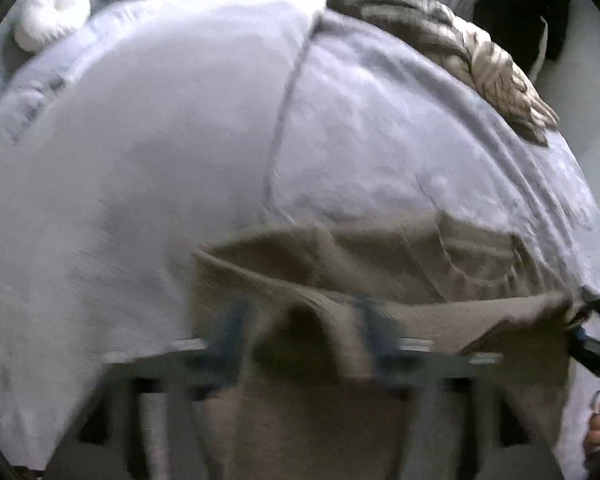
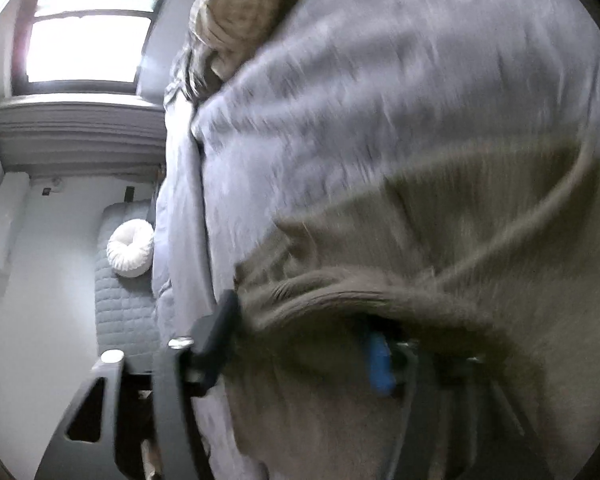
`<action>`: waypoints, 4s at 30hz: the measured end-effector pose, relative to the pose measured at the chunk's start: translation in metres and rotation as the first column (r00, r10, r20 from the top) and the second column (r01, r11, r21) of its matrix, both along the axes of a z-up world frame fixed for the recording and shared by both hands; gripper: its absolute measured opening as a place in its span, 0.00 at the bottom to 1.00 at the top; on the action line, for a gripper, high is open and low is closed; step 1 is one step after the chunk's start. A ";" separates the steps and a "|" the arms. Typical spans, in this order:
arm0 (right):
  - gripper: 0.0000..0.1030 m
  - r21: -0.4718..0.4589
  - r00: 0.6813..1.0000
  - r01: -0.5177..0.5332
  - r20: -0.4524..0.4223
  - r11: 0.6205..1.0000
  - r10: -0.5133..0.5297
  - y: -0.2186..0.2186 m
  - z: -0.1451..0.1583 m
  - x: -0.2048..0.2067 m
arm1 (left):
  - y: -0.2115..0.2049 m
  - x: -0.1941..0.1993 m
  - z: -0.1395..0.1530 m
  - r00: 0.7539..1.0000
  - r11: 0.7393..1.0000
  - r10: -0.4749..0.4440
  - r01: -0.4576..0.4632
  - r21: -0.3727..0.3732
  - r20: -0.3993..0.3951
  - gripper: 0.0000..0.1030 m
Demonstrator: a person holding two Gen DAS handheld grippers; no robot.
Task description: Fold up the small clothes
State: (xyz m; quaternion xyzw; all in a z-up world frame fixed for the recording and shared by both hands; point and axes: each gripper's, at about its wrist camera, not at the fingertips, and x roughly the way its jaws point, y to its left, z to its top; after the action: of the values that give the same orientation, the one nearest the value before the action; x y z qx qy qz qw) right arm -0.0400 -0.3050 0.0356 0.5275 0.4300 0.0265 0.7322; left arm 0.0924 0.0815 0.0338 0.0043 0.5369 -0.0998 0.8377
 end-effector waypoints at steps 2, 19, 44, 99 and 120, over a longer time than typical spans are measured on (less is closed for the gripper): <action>0.64 -0.036 1.000 0.008 0.021 0.999 -0.007 -0.004 0.014 0.000 | 0.002 -0.004 0.015 0.997 1.000 -0.005 0.004 0.022 0.073 0.79; 0.18 -0.329 0.982 -0.100 -0.187 0.939 0.039 0.007 -0.010 0.001 | -0.025 0.015 -0.043 1.000 0.997 -0.016 0.017 0.070 -0.017 0.79; 0.44 -0.360 0.948 -0.041 -0.308 0.932 -0.077 0.004 0.014 -0.147 | 0.035 -0.096 -0.041 0.954 0.979 -0.192 0.202 0.021 -0.231 0.79; 0.13 -0.501 0.917 -0.199 -0.398 0.842 -0.020 0.042 0.006 -0.128 | 0.037 -0.078 -0.046 0.980 0.995 -0.095 0.097 0.004 -0.176 0.11; 0.13 -0.455 0.909 -0.246 -0.414 0.856 0.042 0.109 0.019 -0.120 | 0.076 -0.109 -0.036 0.979 0.994 -0.058 0.074 0.077 -0.195 0.11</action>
State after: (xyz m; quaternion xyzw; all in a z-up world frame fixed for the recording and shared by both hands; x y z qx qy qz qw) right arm -0.1601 -0.1963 0.0547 0.2812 0.5981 -0.1346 0.7383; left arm -0.0162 0.1574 -0.0026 0.0476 0.6185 -0.1048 0.7773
